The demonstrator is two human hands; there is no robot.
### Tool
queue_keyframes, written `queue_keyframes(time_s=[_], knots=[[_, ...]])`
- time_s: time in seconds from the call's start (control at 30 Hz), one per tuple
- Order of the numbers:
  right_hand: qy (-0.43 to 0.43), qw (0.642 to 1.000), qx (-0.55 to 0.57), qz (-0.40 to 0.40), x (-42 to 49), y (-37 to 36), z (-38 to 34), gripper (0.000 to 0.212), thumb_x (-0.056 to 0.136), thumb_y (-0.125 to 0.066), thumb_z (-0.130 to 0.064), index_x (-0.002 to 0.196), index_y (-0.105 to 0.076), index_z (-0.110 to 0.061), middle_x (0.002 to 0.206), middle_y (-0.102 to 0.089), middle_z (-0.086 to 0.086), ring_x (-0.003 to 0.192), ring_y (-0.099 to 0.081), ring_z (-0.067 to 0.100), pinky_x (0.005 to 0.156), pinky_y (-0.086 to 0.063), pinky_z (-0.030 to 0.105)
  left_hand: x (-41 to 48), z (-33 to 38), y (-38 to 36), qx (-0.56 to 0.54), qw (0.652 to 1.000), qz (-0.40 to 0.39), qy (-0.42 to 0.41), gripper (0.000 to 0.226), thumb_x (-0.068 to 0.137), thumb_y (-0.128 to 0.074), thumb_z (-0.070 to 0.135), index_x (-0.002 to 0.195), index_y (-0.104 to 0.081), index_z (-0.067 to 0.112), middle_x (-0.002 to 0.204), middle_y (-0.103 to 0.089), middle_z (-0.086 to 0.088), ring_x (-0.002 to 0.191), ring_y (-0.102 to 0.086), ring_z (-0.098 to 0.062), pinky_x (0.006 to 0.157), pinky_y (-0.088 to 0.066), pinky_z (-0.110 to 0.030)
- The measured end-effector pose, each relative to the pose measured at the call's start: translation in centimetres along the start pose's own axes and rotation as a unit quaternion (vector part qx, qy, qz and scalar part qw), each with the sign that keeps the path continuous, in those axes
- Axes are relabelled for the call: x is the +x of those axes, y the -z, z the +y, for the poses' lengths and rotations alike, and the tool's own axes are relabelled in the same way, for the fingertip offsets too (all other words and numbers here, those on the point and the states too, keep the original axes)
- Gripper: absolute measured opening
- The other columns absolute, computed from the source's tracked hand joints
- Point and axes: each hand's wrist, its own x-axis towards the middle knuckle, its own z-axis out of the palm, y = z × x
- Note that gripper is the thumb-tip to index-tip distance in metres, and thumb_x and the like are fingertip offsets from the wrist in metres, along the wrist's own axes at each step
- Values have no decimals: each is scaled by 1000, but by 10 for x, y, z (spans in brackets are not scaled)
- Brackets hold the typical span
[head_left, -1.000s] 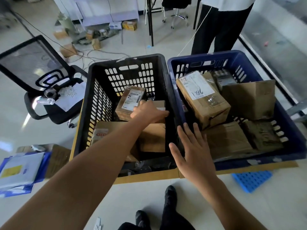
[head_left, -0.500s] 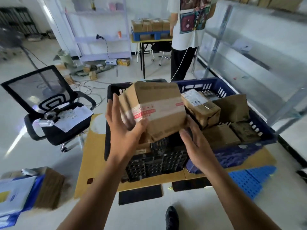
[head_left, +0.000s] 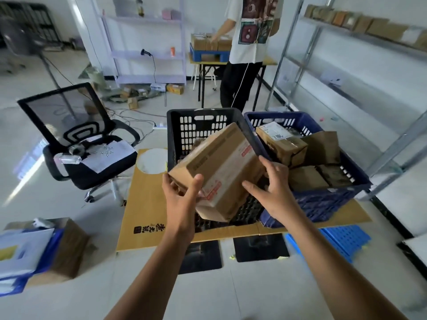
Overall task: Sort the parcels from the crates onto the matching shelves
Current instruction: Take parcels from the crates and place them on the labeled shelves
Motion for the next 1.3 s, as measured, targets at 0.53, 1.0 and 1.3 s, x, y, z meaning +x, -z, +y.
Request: queue_keyframes(time_s=[0.53, 1.0, 1.3], knots=[[-50, 958, 261, -108, -10, 0, -11, 72, 80, -60, -85, 142, -43, -54, 124, -67, -27, 113, -64, -6, 98, -53, 30, -6, -14, -29, 48, 992, -40, 113, 63, 87, -43, 84, 129, -60, 40, 130, -67, -1, 116, -66, -19, 90, -52, -43], [-112, 939, 312, -87, -4, 20, 10, 47, 89, -60, -59, 134, -55, -46, 125, -69, -10, 105, -70, -1, 84, -61, 33, -9, 8, -39, 300, 953, -4, -45, 102, 65, -76, 80, 149, -40, 35, 144, -48, 6, 126, -56, -16, 95, -59, -39], [-140, 963, 215, -82, -18, 9, 41, 58, 67, -57, -98, 114, -47, -64, 119, -70, -20, 100, -69, -6, 90, -57, 34, -24, -26, -45, 250, 965, -72, 27, 111, 68, -82, 67, 158, -24, 40, 146, -41, 3, 137, -47, -26, 100, -55, -55]])
